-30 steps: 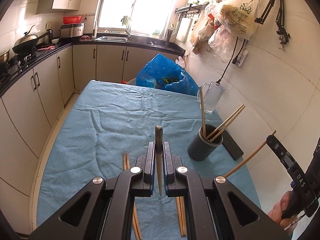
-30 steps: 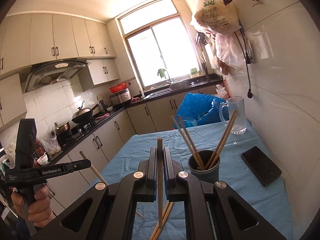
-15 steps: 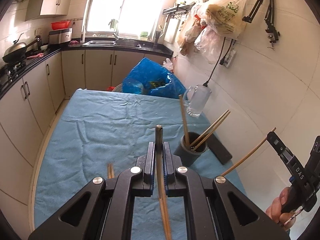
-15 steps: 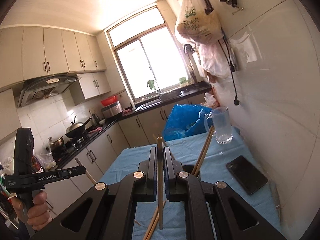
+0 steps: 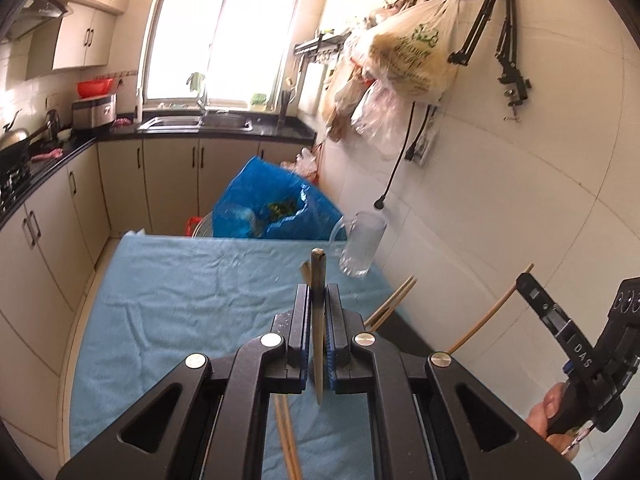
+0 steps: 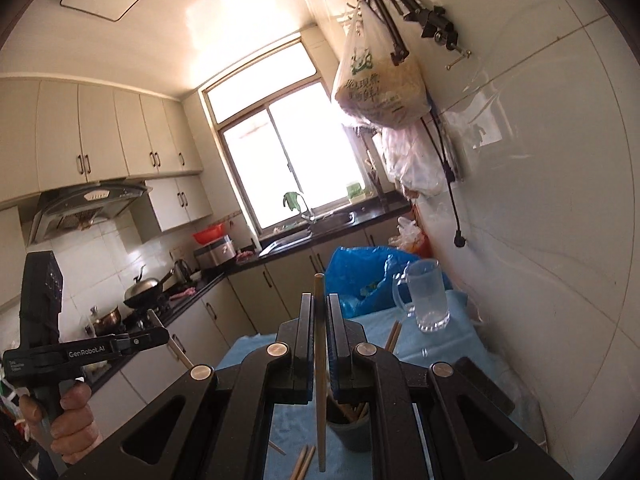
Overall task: Organize utensils
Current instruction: 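Carry the chopstick over the grey holder and lower it in, then open the left tool to release the chopstick into the holder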
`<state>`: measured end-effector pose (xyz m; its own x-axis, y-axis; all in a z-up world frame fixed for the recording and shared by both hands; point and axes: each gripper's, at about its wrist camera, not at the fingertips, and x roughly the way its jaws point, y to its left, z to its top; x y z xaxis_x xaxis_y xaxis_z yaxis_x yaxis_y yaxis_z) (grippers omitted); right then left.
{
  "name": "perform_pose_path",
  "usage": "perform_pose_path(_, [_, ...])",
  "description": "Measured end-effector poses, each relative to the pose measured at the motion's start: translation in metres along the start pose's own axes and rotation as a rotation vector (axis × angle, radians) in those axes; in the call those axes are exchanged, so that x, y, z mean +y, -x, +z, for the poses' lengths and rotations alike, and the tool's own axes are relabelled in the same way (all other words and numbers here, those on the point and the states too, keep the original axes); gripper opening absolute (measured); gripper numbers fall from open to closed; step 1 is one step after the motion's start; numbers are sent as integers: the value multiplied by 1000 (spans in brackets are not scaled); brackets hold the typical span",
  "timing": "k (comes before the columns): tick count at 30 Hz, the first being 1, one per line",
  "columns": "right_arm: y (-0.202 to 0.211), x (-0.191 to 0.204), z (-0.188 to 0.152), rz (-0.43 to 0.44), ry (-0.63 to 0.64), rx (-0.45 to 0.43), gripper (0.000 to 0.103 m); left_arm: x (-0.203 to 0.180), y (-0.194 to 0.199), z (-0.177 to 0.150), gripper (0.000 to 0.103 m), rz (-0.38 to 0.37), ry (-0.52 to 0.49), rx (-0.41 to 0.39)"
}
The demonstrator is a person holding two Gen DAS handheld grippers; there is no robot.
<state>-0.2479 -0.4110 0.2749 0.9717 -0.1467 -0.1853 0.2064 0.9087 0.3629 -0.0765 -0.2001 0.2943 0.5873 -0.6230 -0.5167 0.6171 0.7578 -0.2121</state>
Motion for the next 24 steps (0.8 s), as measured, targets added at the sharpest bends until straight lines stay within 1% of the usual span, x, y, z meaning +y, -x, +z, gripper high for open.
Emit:
perform_pose_path(5, [-11, -2, 17, -8, 0, -26, 6, -11, -14, 21, 7, -15, 1, -18])
perform_pose_path(11, [-42, -7, 26, -43, 8, -22, 6, -17, -47, 34, 7, -15, 1, 1])
perform_pose_path(16, [-66, -17, 21, -66, 1, -7, 6, -11, -76, 30, 7, -8, 22, 41])
perform_pose_path(20, [-83, -26, 12, -73, -15, 27, 6, -4, -102, 22, 6, -5, 43, 89])
perform_pose_path(24, [-97, -34, 1, -80, -18, 70, 6, 0, -115, 14, 7, -1, 54, 117])
